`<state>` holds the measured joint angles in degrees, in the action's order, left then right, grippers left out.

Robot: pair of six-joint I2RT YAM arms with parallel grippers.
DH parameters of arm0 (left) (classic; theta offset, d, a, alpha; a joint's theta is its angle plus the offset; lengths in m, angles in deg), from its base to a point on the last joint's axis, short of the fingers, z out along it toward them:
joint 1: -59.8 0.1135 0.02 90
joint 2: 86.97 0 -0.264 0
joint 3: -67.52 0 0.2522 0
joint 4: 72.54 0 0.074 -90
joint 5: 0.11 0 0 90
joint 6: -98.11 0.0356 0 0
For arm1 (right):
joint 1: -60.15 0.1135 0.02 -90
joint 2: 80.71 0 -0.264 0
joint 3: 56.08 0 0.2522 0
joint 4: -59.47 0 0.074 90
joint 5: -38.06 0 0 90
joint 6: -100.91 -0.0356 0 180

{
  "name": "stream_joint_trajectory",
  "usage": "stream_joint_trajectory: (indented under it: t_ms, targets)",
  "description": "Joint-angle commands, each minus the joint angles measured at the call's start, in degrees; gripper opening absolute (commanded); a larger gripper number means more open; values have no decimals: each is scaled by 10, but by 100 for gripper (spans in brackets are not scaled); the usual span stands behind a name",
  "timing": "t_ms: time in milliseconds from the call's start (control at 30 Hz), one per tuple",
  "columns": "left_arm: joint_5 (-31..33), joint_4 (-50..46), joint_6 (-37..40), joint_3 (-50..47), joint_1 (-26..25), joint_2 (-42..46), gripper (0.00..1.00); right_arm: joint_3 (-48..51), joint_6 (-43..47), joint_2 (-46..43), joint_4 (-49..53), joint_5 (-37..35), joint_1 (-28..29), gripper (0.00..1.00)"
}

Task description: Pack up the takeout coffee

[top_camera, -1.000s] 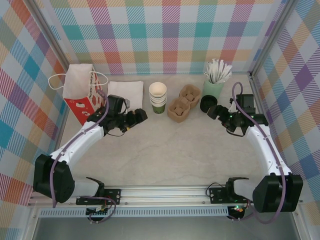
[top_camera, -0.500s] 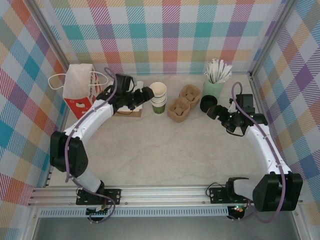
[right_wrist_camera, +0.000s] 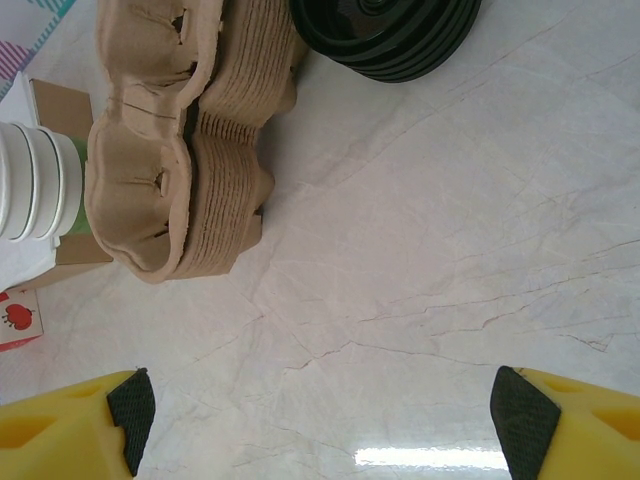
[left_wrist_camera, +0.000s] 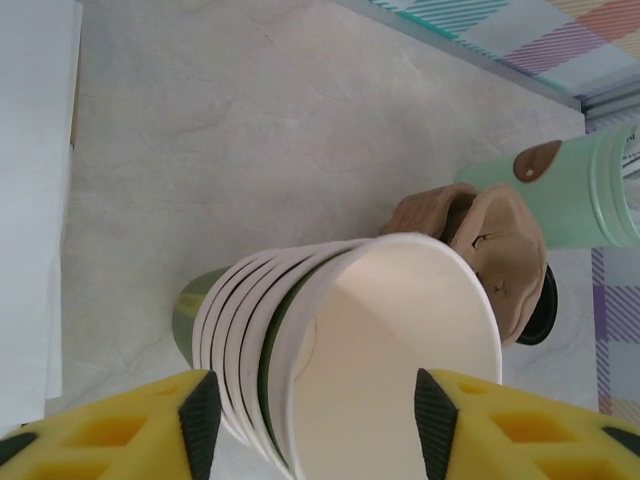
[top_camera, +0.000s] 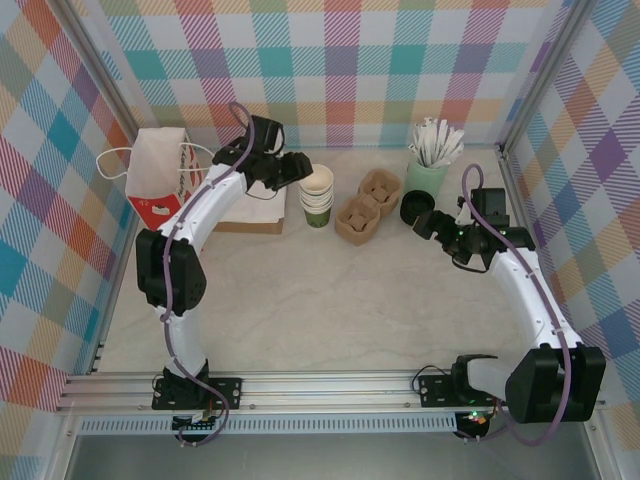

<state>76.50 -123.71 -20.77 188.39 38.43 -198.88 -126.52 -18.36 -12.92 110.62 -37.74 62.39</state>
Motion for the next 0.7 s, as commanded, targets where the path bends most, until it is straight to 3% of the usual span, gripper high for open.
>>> stream_joint_trajectory:
  t_ms: [0, 367, 667]
  targets:
    - [-4, -37, 19, 33, -5, -17, 47, -1, 13, 6, 7, 4, 2, 89]
    - [-4, -49, 29, 47, -5, -28, 23, -3, 17, 9, 8, 3, 3, 89]
    - [-5, -61, 38, 59, -5, -30, 11, -6, 17, 9, 11, 3, 3, 89]
